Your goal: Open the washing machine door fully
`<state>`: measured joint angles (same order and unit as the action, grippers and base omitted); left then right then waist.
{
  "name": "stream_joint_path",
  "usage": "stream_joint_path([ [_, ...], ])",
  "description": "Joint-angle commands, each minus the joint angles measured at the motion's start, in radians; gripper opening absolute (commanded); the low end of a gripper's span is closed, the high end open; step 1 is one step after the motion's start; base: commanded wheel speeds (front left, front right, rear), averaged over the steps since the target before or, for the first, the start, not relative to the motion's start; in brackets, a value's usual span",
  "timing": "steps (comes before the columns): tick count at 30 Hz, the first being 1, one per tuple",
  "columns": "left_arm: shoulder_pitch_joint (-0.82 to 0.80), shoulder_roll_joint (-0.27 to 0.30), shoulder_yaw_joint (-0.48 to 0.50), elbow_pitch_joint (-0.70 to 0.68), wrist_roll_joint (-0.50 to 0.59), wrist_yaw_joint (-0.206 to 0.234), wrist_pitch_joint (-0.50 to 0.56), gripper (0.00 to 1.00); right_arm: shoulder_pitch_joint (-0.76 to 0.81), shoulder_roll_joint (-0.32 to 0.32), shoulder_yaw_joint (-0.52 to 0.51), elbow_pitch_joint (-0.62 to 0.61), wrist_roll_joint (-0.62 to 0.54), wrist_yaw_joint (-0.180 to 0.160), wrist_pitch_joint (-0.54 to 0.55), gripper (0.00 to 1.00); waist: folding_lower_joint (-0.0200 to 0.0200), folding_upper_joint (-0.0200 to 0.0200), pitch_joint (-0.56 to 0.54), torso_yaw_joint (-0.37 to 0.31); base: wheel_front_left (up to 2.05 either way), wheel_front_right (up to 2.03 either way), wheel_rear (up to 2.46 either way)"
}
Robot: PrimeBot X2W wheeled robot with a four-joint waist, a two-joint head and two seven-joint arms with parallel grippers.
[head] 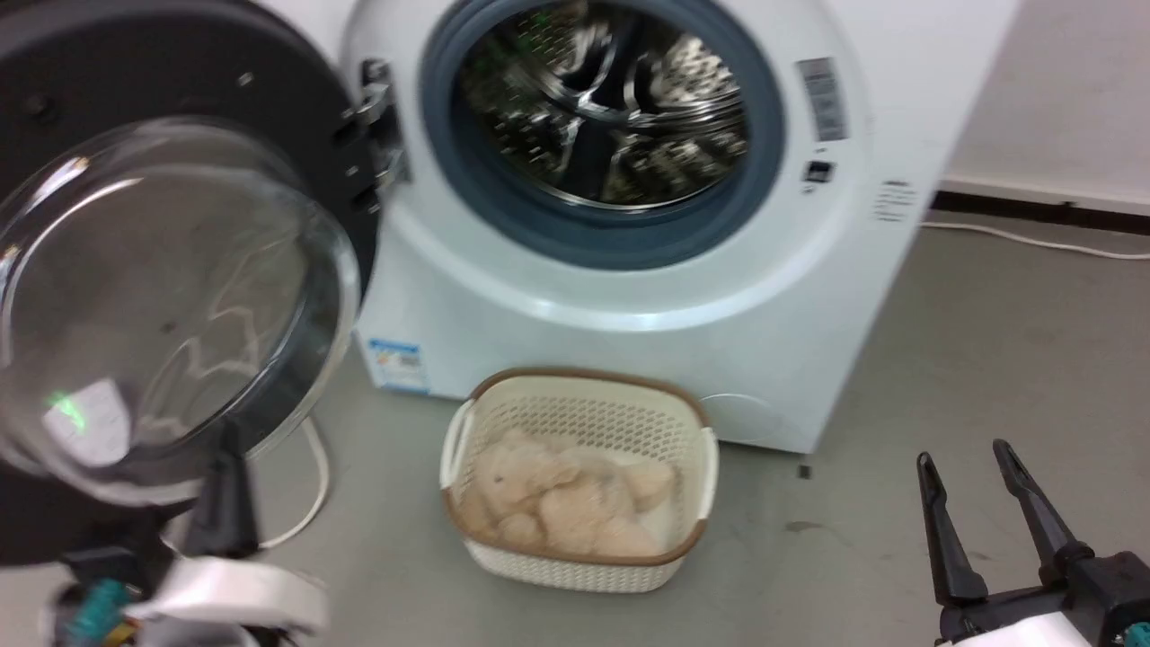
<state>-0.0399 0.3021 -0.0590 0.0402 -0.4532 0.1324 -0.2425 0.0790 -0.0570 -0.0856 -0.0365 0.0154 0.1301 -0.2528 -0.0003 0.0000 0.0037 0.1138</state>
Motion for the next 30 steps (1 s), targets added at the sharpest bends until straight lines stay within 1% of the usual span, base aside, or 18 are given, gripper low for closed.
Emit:
stream_joint_path([
  [1,0.023,-0.019,-0.019,-0.015,0.009,0.007,0.001,0.0,0.017,0.005,-0.004,-0.005,-0.005,0.001,-0.006,1.0,0.0003,0.0,-0.036,-0.05,0.0,0.0,0.0],
  [5,0.078,-0.072,-0.079,-0.031,0.031,0.022,-0.003,0.0,0.035,0.006,0.005,0.002,0.017,0.001,-0.007,1.0,0.0003,0.0,-0.049,-0.09,0.0,0.0,0.0],
  [6,0.09,-0.083,-0.092,-0.028,0.038,0.024,-0.005,0.44,0.04,0.006,0.01,0.005,0.022,0.001,-0.008,1.0,0.0003,0.0,-0.05,-0.099,0.0,0.0,0.0],
  [7,0.098,-0.094,-0.107,-0.023,0.048,0.026,-0.007,1.0,0.045,0.006,0.013,0.008,0.026,0.001,-0.008,1.0,0.0003,0.0,-0.051,-0.105,0.0,0.0,0.0],
  [12,0.132,-0.128,-0.171,0.017,0.12,0.042,-0.015,1.0,0.066,0.007,0.03,0.03,0.038,0.001,-0.008,1.0,0.0003,0.0,-0.056,-0.13,0.0,0.0,0.0],
  [15,0.147,-0.143,-0.182,0.032,0.145,0.048,-0.018,1.0,0.068,0.007,0.034,0.037,0.045,0.001,-0.009,1.0,0.0003,0.0,-0.058,-0.137,0.0,0.0,0.0],
  [22,0.163,-0.164,-0.161,0.035,0.173,0.043,-0.019,1.0,0.069,0.007,0.041,0.045,0.056,0.001,-0.009,1.0,0.0003,0.0,-0.064,-0.139,0.0,0.0,0.0],
  [30,0.158,-0.181,-0.128,0.031,0.194,0.025,-0.019,1.0,0.069,0.007,0.043,0.046,0.06,0.001,-0.009,1.0,0.0003,0.0,-0.064,-0.126,0.0,0.0,0.0],
])
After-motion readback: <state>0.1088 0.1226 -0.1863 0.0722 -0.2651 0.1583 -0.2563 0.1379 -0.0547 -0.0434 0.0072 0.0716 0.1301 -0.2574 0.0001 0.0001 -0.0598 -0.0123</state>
